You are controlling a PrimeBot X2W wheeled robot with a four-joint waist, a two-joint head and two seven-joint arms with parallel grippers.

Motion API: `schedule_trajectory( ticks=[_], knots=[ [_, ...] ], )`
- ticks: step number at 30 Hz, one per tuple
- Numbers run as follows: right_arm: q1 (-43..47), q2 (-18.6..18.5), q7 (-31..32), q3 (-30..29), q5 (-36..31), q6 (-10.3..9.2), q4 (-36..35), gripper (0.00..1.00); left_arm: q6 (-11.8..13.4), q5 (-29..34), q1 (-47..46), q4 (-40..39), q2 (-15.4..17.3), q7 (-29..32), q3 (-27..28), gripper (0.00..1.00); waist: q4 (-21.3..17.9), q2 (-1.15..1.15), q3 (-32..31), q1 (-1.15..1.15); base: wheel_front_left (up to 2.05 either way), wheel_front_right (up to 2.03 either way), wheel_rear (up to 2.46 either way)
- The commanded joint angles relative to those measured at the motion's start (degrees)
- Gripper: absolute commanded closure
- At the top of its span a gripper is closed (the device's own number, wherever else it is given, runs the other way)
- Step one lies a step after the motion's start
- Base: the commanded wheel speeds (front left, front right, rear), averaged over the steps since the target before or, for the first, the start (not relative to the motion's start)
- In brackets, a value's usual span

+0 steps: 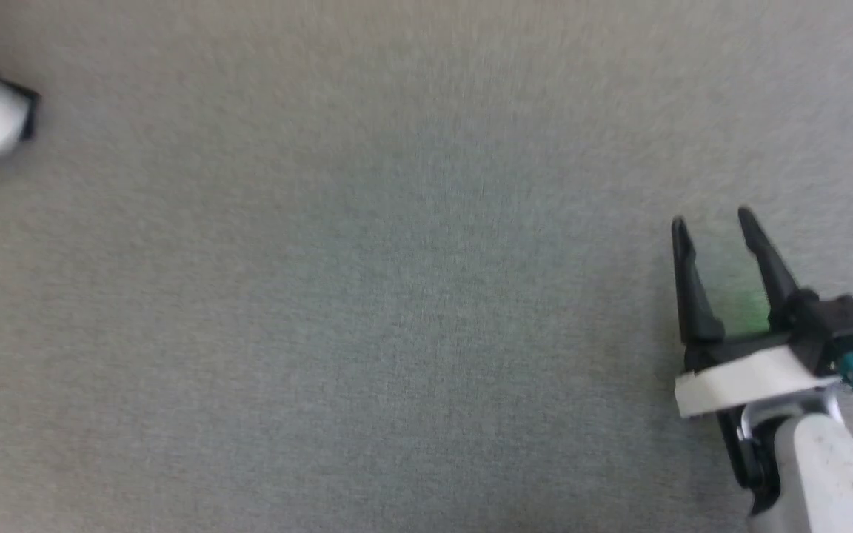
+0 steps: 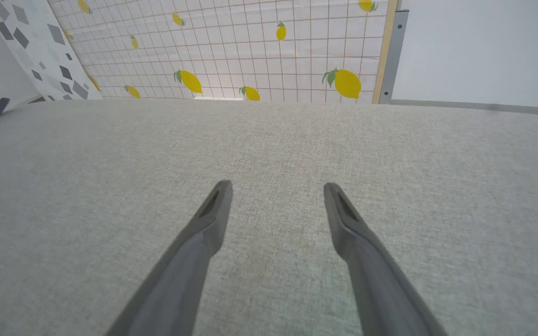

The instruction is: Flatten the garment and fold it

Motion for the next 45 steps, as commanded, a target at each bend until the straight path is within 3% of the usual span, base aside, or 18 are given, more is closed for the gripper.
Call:
schedule_trajectory(
  ticks=[1,7,17,23,28,37,38,39,42,45],
  knots=[
    [0.98,-0.06,-0.61,-0.22,0.78,-0.09,0.45,0.00,-0.94,1.40,-2.14,-1.44,0.73,-0.17,-1.53,1.00,-2.19,0.61,-12.39,0.00,0.00,0.00,0.00],
    [4.50,-0.06,-1.51,-1.32,3.02,-0.09,2.29,0.00,-4.34,3.22,-9.00,-8.13,-3.45,2.65,-9.53,1.00,-4.23,0.61,-18.85,0.00,0.00,0.00,0.00],
    [7.13,-0.05,-1.74,-1.48,4.35,-0.09,2.48,0.00,-7.52,-2.01,-12.43,-16.52,-19.15,8.58,-20.71,1.00,-8.68,0.61,-22.59,0.00,0.00,0.00,0.00],
    [7.82,-0.05,-1.33,-1.55,4.48,-0.09,2.20,0.00,-7.69,-7.37,-4.67,-19.17,-25.16,13.00,-25.05,1.00,-11.51,0.61,-22.65,0.00,0.00,0.00,0.00],
    [8.65,-0.05,-0.81,-1.38,4.59,-0.09,1.81,0.00,-7.64,-11.99,6.49,-17.93,-28.23,17.96,-29.66,1.00,-13.12,0.61,-22.38,0.00,0.00,0.00,0.00],
    [8.49,-0.05,0.23,-0.38,4.54,-0.09,1.52,0.00,-6.50,-17.30,24.53,-4.38,-31.83,25.53,-37.48,1.00,-15.62,0.61,-21.51,0.00,0.00,0.00,0.00],
    [8.50,-0.05,0.28,-0.26,4.53,-0.09,1.52,0.00,-6.49,-17.35,25.49,-3.18,-31.97,26.22,-38.25,0.65,-15.73,0.61,-21.49,0.00,0.00,0.00,0.00],
    [8.53,-0.05,0.33,-0.13,4.50,-0.09,1.52,0.00,-6.23,-17.64,26.59,-1.91,-32.23,26.86,-38.79,0.00,-15.80,0.61,-21.49,0.00,0.00,0.00,0.00],
    [8.77,-0.05,0.68,0.04,4.36,-0.09,1.47,0.00,-6.53,-18.18,28.61,-0.18,-32.66,28.17,-40.27,0.00,-15.40,0.61,-21.78,0.00,0.00,0.00,0.00],
    [9.02,-0.05,1.20,0.37,4.10,-0.09,1.43,0.00,-6.27,-18.12,29.60,-1.03,-32.66,25.43,-39.66,0.00,-14.51,0.61,-22.09,0.00,0.00,0.00,0.00]
  ],
)
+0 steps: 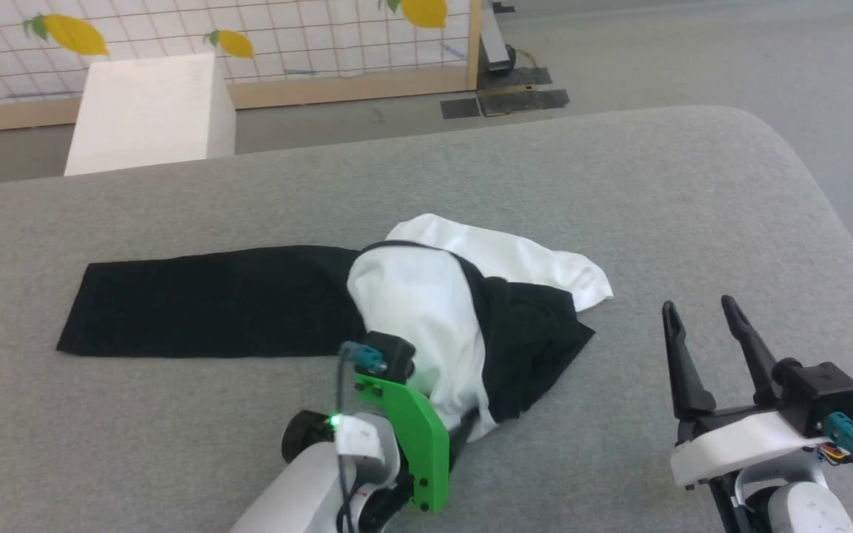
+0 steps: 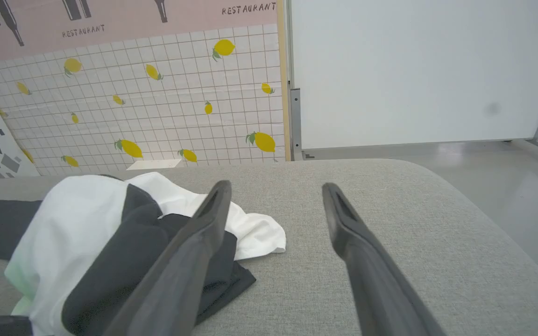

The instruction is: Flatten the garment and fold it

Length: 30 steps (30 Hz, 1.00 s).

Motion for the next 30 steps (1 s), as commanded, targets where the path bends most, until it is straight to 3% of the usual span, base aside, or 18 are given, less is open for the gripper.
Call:
schedule_trajectory(
  ticks=[1,8,13,18,25,26,28,29,30],
  knots=[
    [0.69,-0.02,0.48,0.41,-0.14,-0.09,-0.32,0.00,0.48,-0.11,1.02,-1.05,0.32,-2.51,0.92,0.00,0.96,0.61,-0.36,0.00,0.00,0.00,0.00],
    [-0.68,-0.02,3.04,3.01,-0.72,-0.09,-1.55,0.00,3.92,4.18,4.76,-9.50,3.08,-22.33,7.37,0.00,3.86,0.61,0.19,0.00,0.00,0.00,0.00],
    [-4.20,-0.02,10.90,4.53,0.24,-0.09,-0.23,0.00,8.18,9.33,6.55,-13.22,5.57,-35.20,12.36,0.00,6.57,0.61,2.07,0.00,0.00,0.00,0.00],
    [-8.92,-0.02,23.77,3.98,1.90,-0.09,2.97,0.00,9.32,13.71,6.80,-15.70,5.90,-37.12,17.24,0.00,8.62,0.61,4.46,0.00,0.00,0.00,0.00],
    [-13.01,-0.02,41.38,3.02,4.42,-0.09,7.01,0.00,6.55,18.48,9.06,-18.42,2.51,-37.18,23.99,0.00,10.53,0.61,7.07,0.00,0.00,0.00,0.00],
    [-13.00,-0.02,42.70,3.17,5.10,-0.09,6.98,0.20,6.03,18.82,9.32,-18.32,2.06,-37.18,24.57,0.00,10.62,0.61,7.14,0.00,0.00,0.00,0.00],
    [-12.77,-0.02,44.59,3.76,6.40,-0.09,6.29,0.90,5.14,19.47,9.73,-18.17,1.03,-37.18,26.00,0.00,10.71,0.61,7.21,0.00,0.00,0.00,0.00],
    [-12.54,-0.02,44.98,3.90,6.67,-0.09,5.72,1.00,4.65,19.84,9.94,-18.00,0.59,-37.18,26.70,0.00,10.64,0.61,7.13,0.00,0.00,0.00,0.00],
    [-12.33,-0.02,44.96,3.98,6.84,-0.09,5.20,1.00,4.36,20.21,10.10,-17.91,0.27,-37.19,27.27,0.00,10.54,0.61,7.00,0.00,0.00,0.00,0.00]
  ],
)
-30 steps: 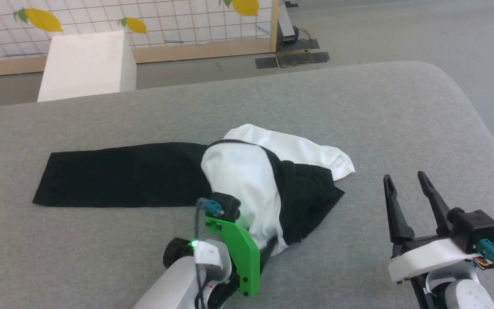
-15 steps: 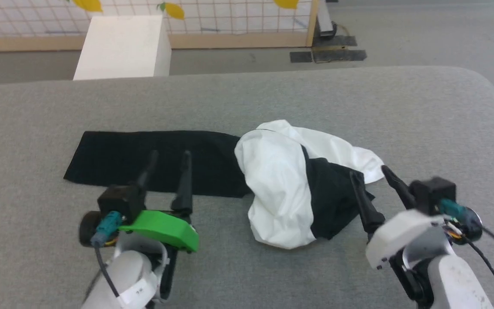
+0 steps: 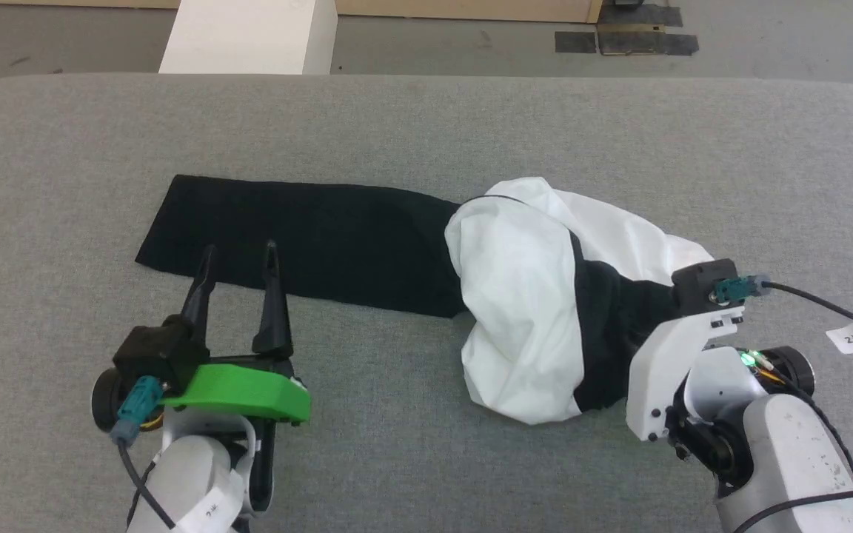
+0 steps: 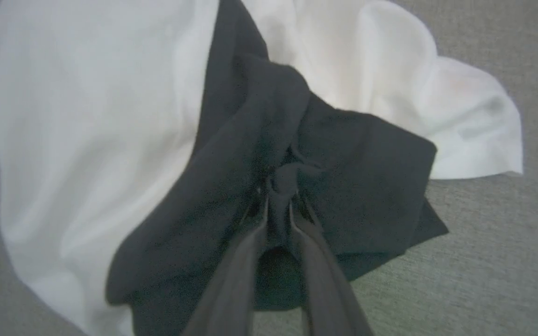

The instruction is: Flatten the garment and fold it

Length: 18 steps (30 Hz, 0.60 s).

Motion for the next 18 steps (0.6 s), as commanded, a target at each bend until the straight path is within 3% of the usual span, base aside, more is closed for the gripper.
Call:
schedule_trajectory(
  ticks=[1,6,11,18],
  knots=[
    [0.37,-0.06,-0.51,-0.16,0.22,-0.09,-1.00,1.00,-0.61,0.74,1.13,0.07,-0.63,-0.25,0.95,0.00,-0.16,0.62,-0.29,0.00,0.00,0.00,0.00],
    [2.07,-0.06,-7.97,-5.25,-2.68,-0.09,-5.41,1.00,-2.25,2.38,2.36,1.00,-1.86,-0.25,3.34,0.00,-1.40,0.62,-2.27,0.00,0.00,0.00,0.00],
    [5.83,-0.06,-15.66,-15.45,-7.39,-0.09,-10.15,1.00,-3.44,3.32,3.36,1.58,-2.67,-0.25,4.84,0.00,-2.81,0.62,-4.08,0.00,0.00,0.00,0.00],
    [12.79,-0.06,-14.51,-32.01,-8.33,-0.09,-10.16,1.00,-4.93,4.29,4.27,2.43,-3.34,-0.26,5.92,0.00,-4.93,0.62,-5.54,0.00,0.00,0.00,0.00]
  ],
)
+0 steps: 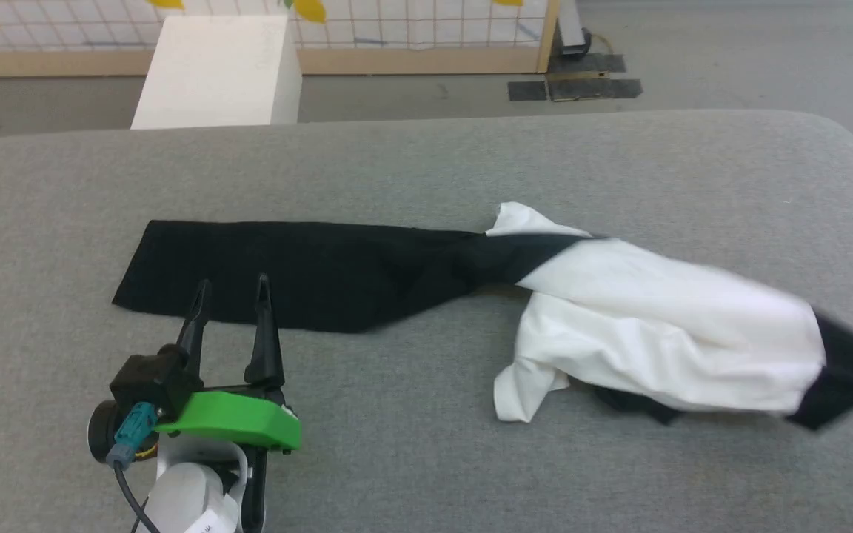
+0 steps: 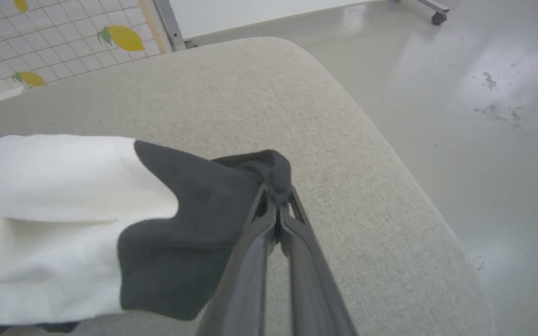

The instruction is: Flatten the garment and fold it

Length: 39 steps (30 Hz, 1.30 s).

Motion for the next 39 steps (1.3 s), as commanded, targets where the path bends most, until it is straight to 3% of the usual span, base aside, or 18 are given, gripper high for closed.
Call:
schedule_trajectory(
  ticks=[1,2,3,4,11,17,21,24,30,31,32,35,39],
  knots=[
    [1.54,-0.02,1.98,-1.77,-0.21,-0.09,1.04,1.00,-0.48,0.76,1.08,0.34,-0.25,-0.26,0.22,0.00,-1.10,0.61,-0.74,0.00,0.00,0.00,0.00],
    [2.61,-0.02,4.20,-2.66,-0.02,-0.09,2.04,0.93,-0.71,0.92,1.15,0.55,-0.31,-0.26,0.20,0.00,-1.45,0.61,-0.84,0.00,0.00,0.00,0.00],
    [3.26,-0.02,5.41,-3.09,0.15,-0.09,2.38,0.32,-0.94,1.04,1.19,0.80,-0.36,-0.26,0.09,0.00,-1.67,0.61,-0.89,0.00,0.00,0.00,0.00],
    [3.63,-0.02,5.81,-3.68,0.20,-0.09,2.29,0.00,-1.12,1.29,1.23,1.13,-0.40,-0.26,-0.03,0.00,-2.07,0.61,-0.93,0.00,0.00,0.00,0.00],
    [4.47,-0.02,-3.26,2.23,0.89,-0.09,-0.97,0.00,-3.69,3.47,-1.82,5.07,-0.56,0.06,-4.91,0.00,-4.17,0.61,0.13,0.00,0.00,0.00,0.00],
    [4.37,-0.02,-11.81,9.65,1.37,-0.09,-1.91,0.00,-6.20,6.43,-10.90,12.16,-0.20,6.24,-13.60,0.00,-5.92,0.61,2.36,0.00,0.00,0.00,0.00],
    [3.23,-0.02,-16.63,13.36,1.82,-0.09,-2.25,0.00,-6.58,6.87,-17.85,18.53,-0.07,13.96,-16.24,0.00,-7.21,0.61,4.66,0.00,0.00,0.00,0.00],
    [2.37,-0.02,-19.19,15.53,2.36,-0.09,-1.99,0.00,-6.64,6.76,-22.11,23.74,0.15,23.06,-17.01,0.00,-8.34,0.61,6.26,0.00,0.00,0.00,0.00],
    [1.88,-0.02,-20.81,17.49,3.18,-0.09,-0.81,0.00,-5.47,6.18,-25.83,29.74,0.86,38.90,-17.25,0.00,-9.47,0.61,7.59,0.00,0.00,0.00,0.00],
    [1.87,-0.02,-20.90,17.67,3.44,-0.09,-0.58,0.00,-5.71,5.19,-25.62,29.81,0.83,40.80,-17.15,0.54,-9.52,0.61,7.55,0.00,0.00,0.00,0.00],
    [1.84,-0.02,-20.99,17.67,3.55,-0.09,-0.40,0.00,-5.85,4.39,-25.36,29.45,0.81,41.59,-16.94,1.00,-9.47,0.61,7.48,0.00,0.00,0.00,0.00],
    [1.89,-0.02,-21.13,17.37,3.82,-0.09,0.23,0.00,-5.60,2.76,-23.65,26.21,1.37,38.97,-15.67,1.00,-8.61,0.61,6.73,0.00,0.00,0.00,0.00],
    [2.18,-0.02,-20.99,16.96,3.53,-0.09,0.11,0.00,-2.15,1.00,-19.32,21.08,2.54,30.51,-11.48,1.00,-6.31,0.61,4.90,0.00,0.00,0.00,0.00]
  ],
)
